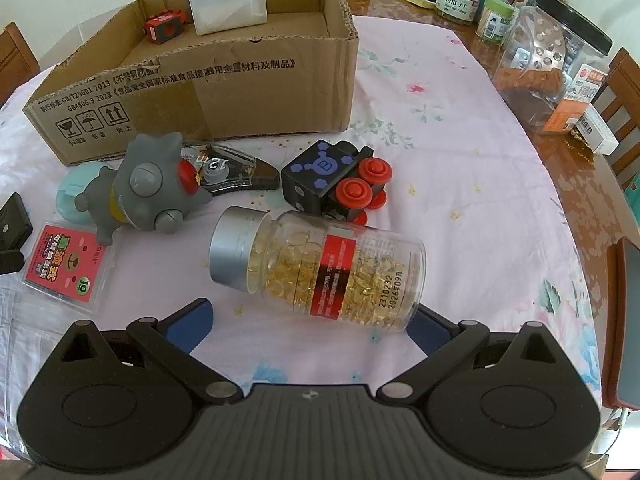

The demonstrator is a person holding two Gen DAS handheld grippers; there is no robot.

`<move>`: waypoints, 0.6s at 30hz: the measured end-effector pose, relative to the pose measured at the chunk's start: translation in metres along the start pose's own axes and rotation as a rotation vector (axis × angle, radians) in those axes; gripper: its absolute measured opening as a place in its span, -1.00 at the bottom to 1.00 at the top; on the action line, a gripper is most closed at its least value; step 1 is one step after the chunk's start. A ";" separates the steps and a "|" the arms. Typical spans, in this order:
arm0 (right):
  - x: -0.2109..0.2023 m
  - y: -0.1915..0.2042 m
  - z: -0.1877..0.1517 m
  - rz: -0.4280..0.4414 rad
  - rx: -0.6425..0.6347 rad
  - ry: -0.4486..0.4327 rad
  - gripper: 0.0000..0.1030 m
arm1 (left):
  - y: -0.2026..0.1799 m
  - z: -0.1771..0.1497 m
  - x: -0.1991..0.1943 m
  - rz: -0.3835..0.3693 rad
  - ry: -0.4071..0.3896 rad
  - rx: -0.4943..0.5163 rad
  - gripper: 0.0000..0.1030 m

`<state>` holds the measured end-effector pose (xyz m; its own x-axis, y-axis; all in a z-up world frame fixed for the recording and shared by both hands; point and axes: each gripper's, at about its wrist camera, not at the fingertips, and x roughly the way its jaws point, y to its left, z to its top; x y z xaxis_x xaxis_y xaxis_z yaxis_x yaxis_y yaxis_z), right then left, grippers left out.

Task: Organize rigid objects
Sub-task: 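Close the left tool on the black square case and lift it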

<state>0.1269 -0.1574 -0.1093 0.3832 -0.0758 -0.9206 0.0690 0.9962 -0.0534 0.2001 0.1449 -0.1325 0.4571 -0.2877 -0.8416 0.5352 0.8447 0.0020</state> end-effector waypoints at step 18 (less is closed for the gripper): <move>0.004 0.008 0.012 -0.035 0.060 0.015 1.00 | 0.003 0.004 -0.004 -0.045 -0.017 0.041 0.42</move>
<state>0.1394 -0.1506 -0.1086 0.3655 -0.1092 -0.9244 0.1374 0.9885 -0.0624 0.2026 0.1470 -0.1274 0.4441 -0.3325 -0.8320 0.5839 0.8117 -0.0127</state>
